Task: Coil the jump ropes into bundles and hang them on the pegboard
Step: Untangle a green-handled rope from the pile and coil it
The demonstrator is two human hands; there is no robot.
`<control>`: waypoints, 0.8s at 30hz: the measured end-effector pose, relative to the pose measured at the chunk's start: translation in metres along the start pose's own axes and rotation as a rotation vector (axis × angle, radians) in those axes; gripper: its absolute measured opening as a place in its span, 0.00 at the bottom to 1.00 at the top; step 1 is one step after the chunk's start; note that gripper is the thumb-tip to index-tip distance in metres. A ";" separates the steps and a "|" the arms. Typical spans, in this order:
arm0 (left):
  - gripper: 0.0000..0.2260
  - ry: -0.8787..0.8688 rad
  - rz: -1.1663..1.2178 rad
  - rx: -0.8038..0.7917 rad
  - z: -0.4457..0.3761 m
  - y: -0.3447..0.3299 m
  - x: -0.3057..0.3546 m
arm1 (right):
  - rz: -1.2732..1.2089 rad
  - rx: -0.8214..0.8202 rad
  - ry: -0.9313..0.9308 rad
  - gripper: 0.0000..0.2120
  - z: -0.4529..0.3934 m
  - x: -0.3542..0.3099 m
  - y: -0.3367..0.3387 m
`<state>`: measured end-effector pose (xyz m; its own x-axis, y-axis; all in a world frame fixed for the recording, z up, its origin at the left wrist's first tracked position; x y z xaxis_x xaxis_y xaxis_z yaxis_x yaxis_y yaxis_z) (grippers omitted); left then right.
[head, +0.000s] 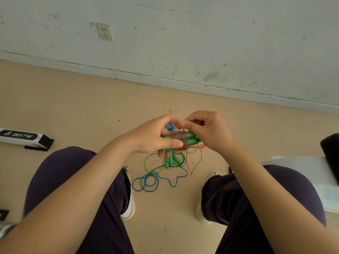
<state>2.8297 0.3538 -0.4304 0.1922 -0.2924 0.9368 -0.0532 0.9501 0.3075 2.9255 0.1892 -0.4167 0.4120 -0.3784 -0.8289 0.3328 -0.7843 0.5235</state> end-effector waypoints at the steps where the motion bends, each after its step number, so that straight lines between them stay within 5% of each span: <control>1: 0.19 -0.006 -0.006 0.011 -0.001 -0.001 -0.001 | -0.004 -0.008 -0.019 0.06 0.000 0.001 0.000; 13: 0.32 -0.130 0.026 0.063 -0.001 -0.001 -0.007 | -0.125 -0.057 -0.083 0.08 0.002 0.005 -0.004; 19: 0.19 -0.110 0.112 0.160 -0.003 0.002 -0.008 | -0.330 -0.122 -0.244 0.12 0.003 0.005 -0.001; 24: 0.15 -0.087 0.270 0.322 -0.008 0.009 -0.003 | -0.427 -0.206 -0.295 0.06 0.001 0.008 0.001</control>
<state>2.8367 0.3641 -0.4316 0.0469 -0.0591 0.9971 -0.3958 0.9154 0.0729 2.9279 0.1849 -0.4228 -0.0409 -0.1932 -0.9803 0.5895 -0.7968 0.1324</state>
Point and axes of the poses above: each hand's wrist, its own z-axis away from the middle knuckle, its own y-axis out of the back of the hand, x = y × z, the point moved 1 cm from there along -z, towards the middle knuckle, and after that the axes turned 13 degrees about x, right-handed, at the moved point
